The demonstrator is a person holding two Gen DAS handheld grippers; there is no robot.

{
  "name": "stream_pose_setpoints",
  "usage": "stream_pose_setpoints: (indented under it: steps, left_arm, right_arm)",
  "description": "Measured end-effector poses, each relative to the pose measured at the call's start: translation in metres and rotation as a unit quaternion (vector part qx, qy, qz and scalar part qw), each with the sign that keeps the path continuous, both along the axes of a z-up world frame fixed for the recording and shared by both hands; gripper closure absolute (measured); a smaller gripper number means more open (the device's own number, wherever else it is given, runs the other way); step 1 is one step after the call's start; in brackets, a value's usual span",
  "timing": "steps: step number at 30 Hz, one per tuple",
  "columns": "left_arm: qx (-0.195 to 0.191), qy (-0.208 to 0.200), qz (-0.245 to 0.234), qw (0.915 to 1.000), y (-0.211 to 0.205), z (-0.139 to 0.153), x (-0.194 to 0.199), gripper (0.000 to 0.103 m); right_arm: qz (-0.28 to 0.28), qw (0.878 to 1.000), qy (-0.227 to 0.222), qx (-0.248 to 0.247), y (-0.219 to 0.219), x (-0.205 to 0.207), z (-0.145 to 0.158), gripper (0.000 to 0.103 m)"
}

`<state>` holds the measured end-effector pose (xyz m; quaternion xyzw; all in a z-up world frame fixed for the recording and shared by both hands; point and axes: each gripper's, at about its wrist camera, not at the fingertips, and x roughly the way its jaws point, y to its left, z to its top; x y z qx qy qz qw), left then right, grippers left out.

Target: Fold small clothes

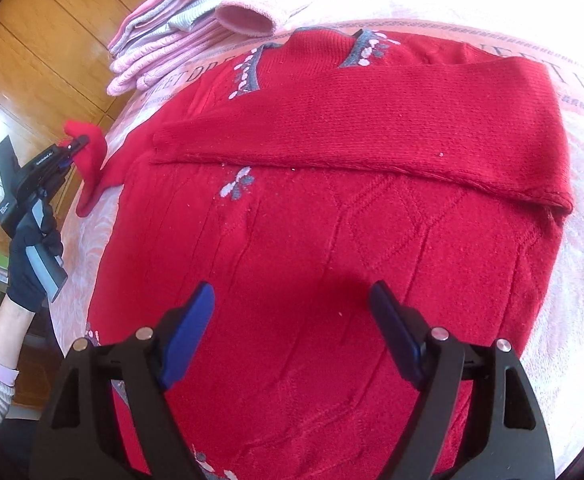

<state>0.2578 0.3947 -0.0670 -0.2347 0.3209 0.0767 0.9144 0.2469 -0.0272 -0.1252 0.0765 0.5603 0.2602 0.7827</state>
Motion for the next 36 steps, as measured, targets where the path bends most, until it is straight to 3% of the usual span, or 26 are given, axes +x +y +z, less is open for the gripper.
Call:
stream_pose_setpoints:
  steps: [11, 18, 21, 25, 29, 32, 36]
  left_arm:
    - [-0.014, -0.009, -0.129, 0.9915, -0.163, 0.008, 0.034, 0.092]
    - [-0.031, 0.027, -0.180, 0.9828, -0.230, -0.017, 0.049, 0.092]
    - [-0.048, 0.053, -0.209, 0.9753, -0.246, -0.036, 0.055, 0.088]
    - [-0.091, 0.097, -0.278, 0.9513, -0.265, -0.054, 0.057, 0.080]
    - [-0.094, 0.081, -0.318, 0.9399, -0.262, -0.038, 0.044, 0.075]
    - [-0.095, 0.058, -0.298, 0.9480, -0.230, -0.015, 0.037, 0.067]
    - [-0.037, 0.056, -0.219, 0.9733, -0.163, 0.000, 0.037, 0.064]
  right_arm:
    - [-0.025, 1.000, 0.001, 0.012, -0.049, -0.005, -0.002, 0.023]
    - [-0.045, 0.999, 0.007, 0.026, -0.078, -0.007, -0.008, 0.023]
    - [-0.049, 0.998, 0.012, 0.034, -0.085, -0.006, -0.011, 0.023]
    - [-0.049, 0.998, 0.013, 0.037, -0.089, -0.006, -0.011, 0.024]
    - [-0.051, 0.998, 0.013, 0.031, -0.085, -0.004, -0.008, 0.024]
    - [-0.053, 0.998, 0.013, 0.034, -0.078, 0.001, -0.003, 0.024]
    - [-0.046, 0.998, -0.013, 0.047, -0.061, 0.015, 0.023, 0.024]
